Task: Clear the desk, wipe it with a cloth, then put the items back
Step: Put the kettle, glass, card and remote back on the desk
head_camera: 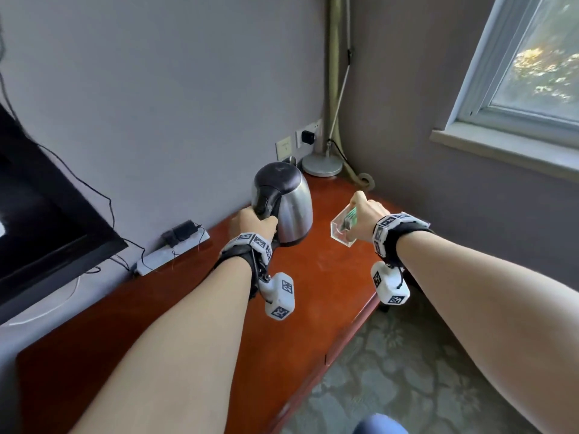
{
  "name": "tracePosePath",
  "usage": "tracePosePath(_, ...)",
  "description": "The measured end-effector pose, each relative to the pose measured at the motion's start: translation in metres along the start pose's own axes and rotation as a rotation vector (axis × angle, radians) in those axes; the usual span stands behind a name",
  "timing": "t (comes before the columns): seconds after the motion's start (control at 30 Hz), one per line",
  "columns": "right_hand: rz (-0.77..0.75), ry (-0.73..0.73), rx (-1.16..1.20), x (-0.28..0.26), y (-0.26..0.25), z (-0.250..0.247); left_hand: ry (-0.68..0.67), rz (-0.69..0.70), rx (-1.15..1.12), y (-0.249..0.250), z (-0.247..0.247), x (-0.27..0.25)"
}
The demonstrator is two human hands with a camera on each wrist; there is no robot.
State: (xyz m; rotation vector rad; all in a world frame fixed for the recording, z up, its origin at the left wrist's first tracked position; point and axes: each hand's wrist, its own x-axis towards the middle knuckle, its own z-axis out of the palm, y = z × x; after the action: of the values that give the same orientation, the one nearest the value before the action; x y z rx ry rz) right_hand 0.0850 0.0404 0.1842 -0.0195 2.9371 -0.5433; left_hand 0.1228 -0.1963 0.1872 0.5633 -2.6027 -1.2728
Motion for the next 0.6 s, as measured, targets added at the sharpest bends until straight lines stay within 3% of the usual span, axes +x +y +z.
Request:
tracePosePath(0.23, 0.014, -0.105, -0.019, 0.114, 0.034, 0.013, -0.036, -0.146, 0.007, 0.002, 0.078, 0.079)
tracePosePath(0.6, -0.085, -0.267, 0.012, 0.327, 0.090, 0.043, 0.060, -0.368, 0.043, 0.033, 0.218, 0.219)
